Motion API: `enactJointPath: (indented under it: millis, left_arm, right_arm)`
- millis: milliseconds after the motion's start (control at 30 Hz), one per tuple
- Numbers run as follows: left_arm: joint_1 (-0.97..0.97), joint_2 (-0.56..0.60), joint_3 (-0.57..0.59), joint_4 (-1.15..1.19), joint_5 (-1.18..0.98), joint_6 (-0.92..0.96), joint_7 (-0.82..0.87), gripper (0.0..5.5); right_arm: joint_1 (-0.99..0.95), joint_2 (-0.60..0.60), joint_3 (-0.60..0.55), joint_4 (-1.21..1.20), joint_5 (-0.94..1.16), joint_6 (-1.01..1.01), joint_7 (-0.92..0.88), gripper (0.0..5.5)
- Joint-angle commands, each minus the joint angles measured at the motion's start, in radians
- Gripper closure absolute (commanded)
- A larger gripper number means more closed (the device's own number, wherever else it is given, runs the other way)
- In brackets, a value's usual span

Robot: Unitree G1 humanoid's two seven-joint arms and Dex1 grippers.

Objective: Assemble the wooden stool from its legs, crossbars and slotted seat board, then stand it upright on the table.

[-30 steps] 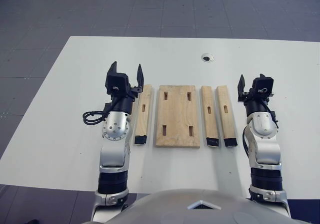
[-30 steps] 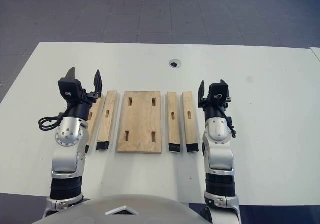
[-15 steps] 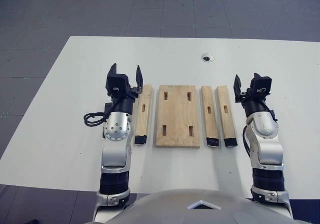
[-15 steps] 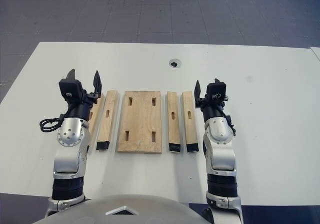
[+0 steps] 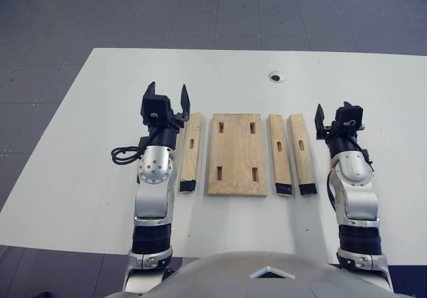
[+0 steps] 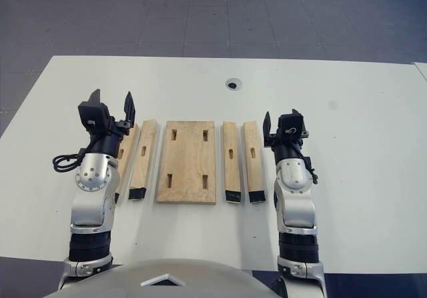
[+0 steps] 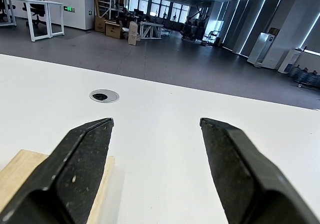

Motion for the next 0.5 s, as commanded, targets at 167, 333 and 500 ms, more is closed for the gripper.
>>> enactJointPath:
  millis: [167,333,500]
  left_arm:
    - [0.008,-0.016,0.007,0.004,-0.054,-0.036,-0.013,1.96]
    - [0.051,-0.004,0.009,-0.017,-0.03,0.001,0.0,1.96]
    - [0.1,-0.008,0.003,-0.039,-0.052,0.031,-0.02,1.96]
  right_arm:
    - [0.031,0.008,-0.011,-0.013,0.013,0.045,0.005,2.31]
    - [0.213,-0.04,-0.037,-0.14,0.033,0.1,0.078,2.31]
    - [0.311,-0.062,-0.051,-0.195,0.088,0.135,0.147,2.31]
